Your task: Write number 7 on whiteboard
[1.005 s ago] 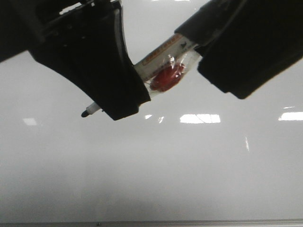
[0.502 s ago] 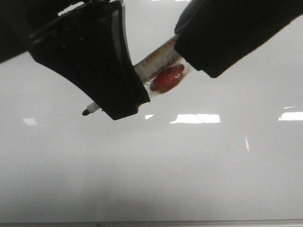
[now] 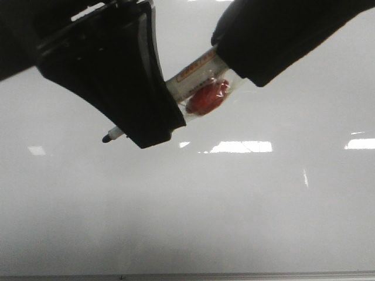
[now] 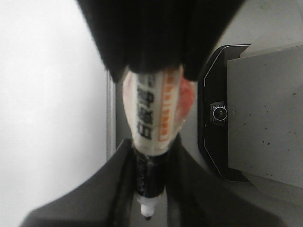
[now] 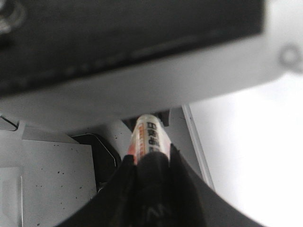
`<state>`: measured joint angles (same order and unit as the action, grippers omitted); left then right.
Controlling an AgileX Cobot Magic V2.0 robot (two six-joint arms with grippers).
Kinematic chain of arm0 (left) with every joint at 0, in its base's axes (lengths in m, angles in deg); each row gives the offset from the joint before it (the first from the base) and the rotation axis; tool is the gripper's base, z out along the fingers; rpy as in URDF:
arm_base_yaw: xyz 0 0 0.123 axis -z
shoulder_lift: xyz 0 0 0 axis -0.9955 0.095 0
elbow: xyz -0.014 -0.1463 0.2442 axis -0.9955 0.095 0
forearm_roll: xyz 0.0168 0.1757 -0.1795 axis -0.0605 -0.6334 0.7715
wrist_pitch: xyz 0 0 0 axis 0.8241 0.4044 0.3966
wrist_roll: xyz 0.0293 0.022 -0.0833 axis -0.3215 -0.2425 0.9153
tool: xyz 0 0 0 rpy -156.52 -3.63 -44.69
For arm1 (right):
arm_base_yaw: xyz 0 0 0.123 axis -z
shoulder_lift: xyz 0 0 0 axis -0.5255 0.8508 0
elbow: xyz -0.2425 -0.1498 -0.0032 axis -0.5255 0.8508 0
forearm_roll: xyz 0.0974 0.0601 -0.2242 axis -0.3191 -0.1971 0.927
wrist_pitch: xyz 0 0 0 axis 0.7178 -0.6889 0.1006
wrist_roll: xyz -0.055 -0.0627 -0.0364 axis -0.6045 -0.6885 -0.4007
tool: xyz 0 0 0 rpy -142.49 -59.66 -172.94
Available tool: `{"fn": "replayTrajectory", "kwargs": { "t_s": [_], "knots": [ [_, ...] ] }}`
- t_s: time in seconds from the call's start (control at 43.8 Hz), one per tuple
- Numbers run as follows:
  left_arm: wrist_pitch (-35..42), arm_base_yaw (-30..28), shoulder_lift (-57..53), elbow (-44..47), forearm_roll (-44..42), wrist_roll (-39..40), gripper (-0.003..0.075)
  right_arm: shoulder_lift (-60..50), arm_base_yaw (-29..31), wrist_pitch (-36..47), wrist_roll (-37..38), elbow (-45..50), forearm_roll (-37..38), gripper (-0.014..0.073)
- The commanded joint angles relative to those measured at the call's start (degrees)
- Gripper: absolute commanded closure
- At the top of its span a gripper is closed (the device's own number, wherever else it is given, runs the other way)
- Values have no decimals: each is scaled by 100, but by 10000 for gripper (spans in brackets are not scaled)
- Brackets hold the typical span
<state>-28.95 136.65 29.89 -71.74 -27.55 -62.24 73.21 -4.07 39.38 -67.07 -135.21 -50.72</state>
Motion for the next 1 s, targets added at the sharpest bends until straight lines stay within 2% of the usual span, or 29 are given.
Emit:
{"fn": "replayTrajectory", "kwargs": {
  "t_s": [0.0, 0.091, 0.16, 0.342, 0.479, 0.548, 0.616, 0.776, 0.982],
  "knots": [
    [175, 46, -156, -188, 153, 89, 446, -79, -4, 216, -62, -185, -247, 664],
    [128, -54, -156, -250, 153, 232, 308, -79, -4, 222, -62, -185, -241, 659],
    [92, -164, -260, -290, 153, 301, 267, -79, 1, 242, -56, -185, -192, 659],
    [-14, -648, -984, -290, 163, 417, 269, -204, 250, 246, 581, -275, 577, 659],
    [-2, -1358, -1665, -209, 176, 963, 269, -319, 645, 59, 1898, -717, 1549, 659],
    [21, -1730, -1965, -79, 176, 1234, 269, -354, 896, 136, 2876, -823, 1669, 659],
    [142, -2068, -2238, 130, 176, 1441, 270, -372, 1125, 412, 3473, -784, 1669, 659],
    [532, -2539, -2673, 523, 288, 1482, 270, -223, 1133, 1479, 3503, -617, 1453, 659],
    [620, -2550, -2692, 584, 302, 1482, 271, 244, 1133, 2367, 3503, -636, 1297, 659]
  ]
}}
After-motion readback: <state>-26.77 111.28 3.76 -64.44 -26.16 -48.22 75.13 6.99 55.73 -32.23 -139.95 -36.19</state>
